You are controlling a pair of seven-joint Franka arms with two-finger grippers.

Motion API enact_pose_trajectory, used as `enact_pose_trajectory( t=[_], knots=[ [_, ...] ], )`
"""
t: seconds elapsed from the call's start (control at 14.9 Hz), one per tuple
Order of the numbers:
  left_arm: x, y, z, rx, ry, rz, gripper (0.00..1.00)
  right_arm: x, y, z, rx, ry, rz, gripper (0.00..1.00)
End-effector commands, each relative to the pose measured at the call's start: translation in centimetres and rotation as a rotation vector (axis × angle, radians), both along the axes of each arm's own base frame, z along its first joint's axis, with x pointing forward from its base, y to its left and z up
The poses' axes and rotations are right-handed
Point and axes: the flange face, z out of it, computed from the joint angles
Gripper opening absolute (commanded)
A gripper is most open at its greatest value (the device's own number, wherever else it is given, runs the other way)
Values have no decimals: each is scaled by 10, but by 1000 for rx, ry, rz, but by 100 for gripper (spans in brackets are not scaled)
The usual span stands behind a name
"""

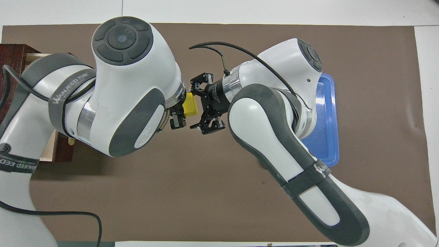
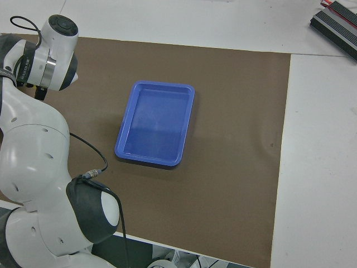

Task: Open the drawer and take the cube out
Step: 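Grasp the yellow cube with the right gripper and open the left gripper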

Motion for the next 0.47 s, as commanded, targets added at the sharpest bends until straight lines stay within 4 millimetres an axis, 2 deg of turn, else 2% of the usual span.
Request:
enact_pose_trajectory(
  t=[0.0, 0.4],
  knots=[
    [-3, 4, 4, -12, -15, 7, 0, -1, -1, 1, -25, 24, -1, 0],
    [-3, 5, 5, -11, -14, -8, 0, 7, -14, 3, -21, 18, -14, 0]
  ],
)
